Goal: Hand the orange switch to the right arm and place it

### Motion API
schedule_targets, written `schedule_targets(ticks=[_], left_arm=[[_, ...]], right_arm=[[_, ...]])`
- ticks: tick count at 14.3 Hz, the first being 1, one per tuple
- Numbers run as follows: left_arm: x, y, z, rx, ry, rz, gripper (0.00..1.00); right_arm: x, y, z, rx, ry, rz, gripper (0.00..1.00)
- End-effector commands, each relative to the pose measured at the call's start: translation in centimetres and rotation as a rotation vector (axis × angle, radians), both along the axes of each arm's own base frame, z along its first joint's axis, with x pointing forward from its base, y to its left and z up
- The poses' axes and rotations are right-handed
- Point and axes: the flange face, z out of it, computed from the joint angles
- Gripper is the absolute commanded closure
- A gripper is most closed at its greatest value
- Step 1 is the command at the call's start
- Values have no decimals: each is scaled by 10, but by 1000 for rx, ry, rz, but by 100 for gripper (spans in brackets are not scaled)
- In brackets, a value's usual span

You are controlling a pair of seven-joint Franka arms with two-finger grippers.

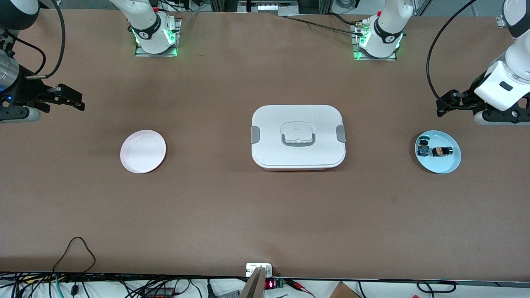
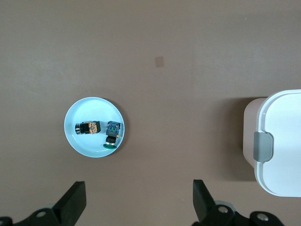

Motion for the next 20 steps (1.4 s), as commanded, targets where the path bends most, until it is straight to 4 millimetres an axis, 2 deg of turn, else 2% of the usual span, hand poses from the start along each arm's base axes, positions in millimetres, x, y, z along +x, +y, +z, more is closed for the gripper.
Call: schedule_targets(ticks=[1, 20], left_arm=[[3, 2, 6, -11, 7, -13, 0], [6, 2, 3, -12, 31, -10, 0]], right_arm=[[1, -3, 2, -11, 8, 5, 0], [1, -3, 2, -11, 6, 2, 0]])
